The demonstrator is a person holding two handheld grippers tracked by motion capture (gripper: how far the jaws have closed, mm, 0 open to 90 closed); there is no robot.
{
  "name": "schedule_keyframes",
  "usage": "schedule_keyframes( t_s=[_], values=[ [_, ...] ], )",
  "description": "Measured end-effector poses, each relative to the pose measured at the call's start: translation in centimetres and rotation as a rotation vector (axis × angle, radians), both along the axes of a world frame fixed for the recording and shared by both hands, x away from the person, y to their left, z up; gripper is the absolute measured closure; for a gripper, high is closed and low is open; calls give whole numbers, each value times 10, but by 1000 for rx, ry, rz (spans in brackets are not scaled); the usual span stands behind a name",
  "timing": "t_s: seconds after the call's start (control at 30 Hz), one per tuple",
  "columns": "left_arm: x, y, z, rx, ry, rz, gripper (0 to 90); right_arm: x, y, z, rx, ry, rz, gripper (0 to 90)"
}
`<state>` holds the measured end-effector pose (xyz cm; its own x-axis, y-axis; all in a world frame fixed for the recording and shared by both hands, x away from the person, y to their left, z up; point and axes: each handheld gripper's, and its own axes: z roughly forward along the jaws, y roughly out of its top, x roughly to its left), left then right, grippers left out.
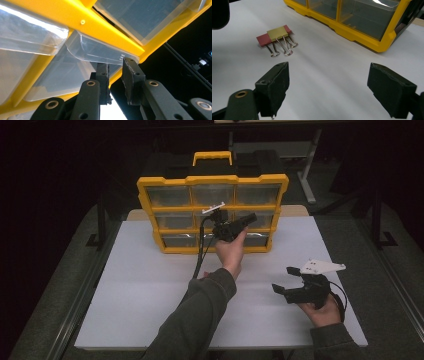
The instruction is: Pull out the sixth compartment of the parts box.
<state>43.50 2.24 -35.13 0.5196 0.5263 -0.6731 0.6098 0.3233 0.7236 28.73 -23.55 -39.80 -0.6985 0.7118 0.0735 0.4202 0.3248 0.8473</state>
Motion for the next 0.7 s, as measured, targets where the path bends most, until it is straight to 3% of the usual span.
schedule_keyframes(
  t_s=[0.27, 0.53, 0.7],
  values=[
    [-2, 0, 0, -24, 28, -9, 779, 1, 0, -1, -7, 2, 4, 167],
    [-7, 3, -3, -90, 57, -11, 778, 1, -2, -1, -4, 1, -3, 167],
    [-8, 4, -3, -98, 67, -16, 776, 1, -2, -1, -5, -2, -4, 167]
  ],
)
